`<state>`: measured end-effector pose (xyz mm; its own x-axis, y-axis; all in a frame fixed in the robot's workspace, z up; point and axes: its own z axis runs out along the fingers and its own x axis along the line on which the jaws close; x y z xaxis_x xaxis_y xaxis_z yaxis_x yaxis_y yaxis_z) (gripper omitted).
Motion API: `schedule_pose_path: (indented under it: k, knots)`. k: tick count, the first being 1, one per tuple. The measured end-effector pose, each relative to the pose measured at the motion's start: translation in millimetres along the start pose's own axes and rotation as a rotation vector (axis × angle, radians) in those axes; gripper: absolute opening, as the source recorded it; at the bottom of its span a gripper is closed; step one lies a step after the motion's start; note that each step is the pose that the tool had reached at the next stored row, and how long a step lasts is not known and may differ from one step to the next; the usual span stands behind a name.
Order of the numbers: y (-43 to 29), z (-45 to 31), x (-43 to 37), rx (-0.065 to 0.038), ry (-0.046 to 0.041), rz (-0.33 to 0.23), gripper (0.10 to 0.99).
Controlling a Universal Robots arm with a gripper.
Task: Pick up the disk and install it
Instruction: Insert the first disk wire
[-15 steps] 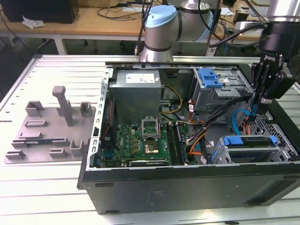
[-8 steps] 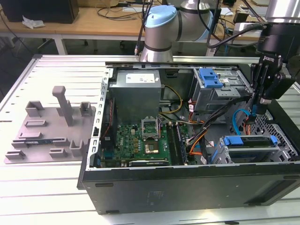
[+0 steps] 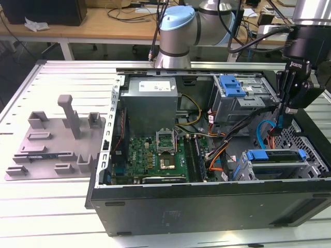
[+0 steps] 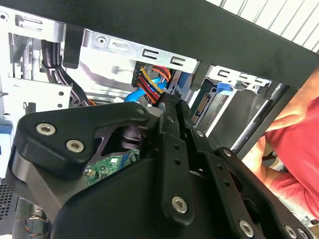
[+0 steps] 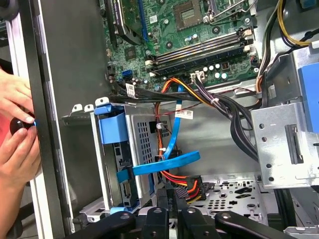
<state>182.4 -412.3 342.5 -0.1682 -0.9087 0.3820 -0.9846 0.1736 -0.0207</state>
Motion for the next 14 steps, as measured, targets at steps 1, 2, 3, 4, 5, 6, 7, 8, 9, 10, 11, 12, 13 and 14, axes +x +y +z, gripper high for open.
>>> schedule_pose_path:
  k: [1,2,3,4,5,6,7,8,9,10,11,12,13,14]
  knots:
    - [0.0,0.0,0.0,0.0,0.0,0.0,0.165]
    - [0.0,0.0,0.0,0.0,0.0001,0.0,0.165]
    - [0.0,0.0,0.0,0.0,0.0,0.0,0.165]
    - [0.0,0.0,0.0,0.0,0.0001,0.0,0.165]
    - [0.0,0.0,0.0,0.0,0.0001,0.0,0.165]
    - [0.0,0.0,0.0,0.0,0.0001,0.0,0.165]
    - [0.0,0.0,0.0,0.0,-0.0001,0.0,0.165]
    - [0.0,0.1,-0.1,0.0,-0.0009,0.0,0.165]
    - [0.0,0.1,0.0,-0.001,-0.0028,0.0,0.165]
    - [0.0,0.0,0.1,-0.001,-0.005,0.0,0.165]
    - [0.1,-0.1,0.2,-0.001,-0.0071,-0.001,0.165]
    - [0.3,-0.1,0.5,-0.001,-0.0093,-0.001,0.165]
    - [0.5,-0.1,0.7,-0.001,-0.0119,-0.002,0.165]
    - [0.8,-0.3,1.2,-0.001,-0.0168,-0.003,0.165]
